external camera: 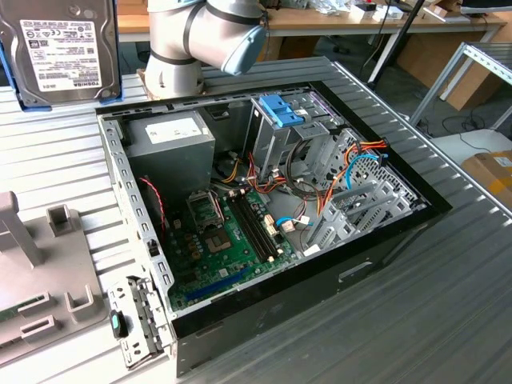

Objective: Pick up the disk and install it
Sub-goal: 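Pick up the disk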

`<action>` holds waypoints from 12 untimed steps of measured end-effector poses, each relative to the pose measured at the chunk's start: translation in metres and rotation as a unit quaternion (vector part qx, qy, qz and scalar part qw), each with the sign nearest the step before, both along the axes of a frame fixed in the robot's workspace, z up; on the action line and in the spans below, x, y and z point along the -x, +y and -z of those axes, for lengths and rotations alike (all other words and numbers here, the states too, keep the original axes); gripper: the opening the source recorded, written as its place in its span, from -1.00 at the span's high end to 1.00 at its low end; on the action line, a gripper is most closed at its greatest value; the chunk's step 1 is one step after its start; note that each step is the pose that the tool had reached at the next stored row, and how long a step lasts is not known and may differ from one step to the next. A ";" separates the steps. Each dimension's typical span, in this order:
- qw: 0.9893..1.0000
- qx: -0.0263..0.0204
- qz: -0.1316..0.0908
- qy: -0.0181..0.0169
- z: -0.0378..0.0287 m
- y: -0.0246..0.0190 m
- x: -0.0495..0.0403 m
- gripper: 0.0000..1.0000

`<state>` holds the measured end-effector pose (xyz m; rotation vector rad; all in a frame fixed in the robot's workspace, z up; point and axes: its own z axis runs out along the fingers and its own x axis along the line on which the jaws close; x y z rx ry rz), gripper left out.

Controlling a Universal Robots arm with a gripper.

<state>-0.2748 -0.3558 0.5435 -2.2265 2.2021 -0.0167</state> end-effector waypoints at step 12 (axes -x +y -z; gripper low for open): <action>1.000 0.000 0.000 0.000 0.0000 0.0001 -0.0165 0.26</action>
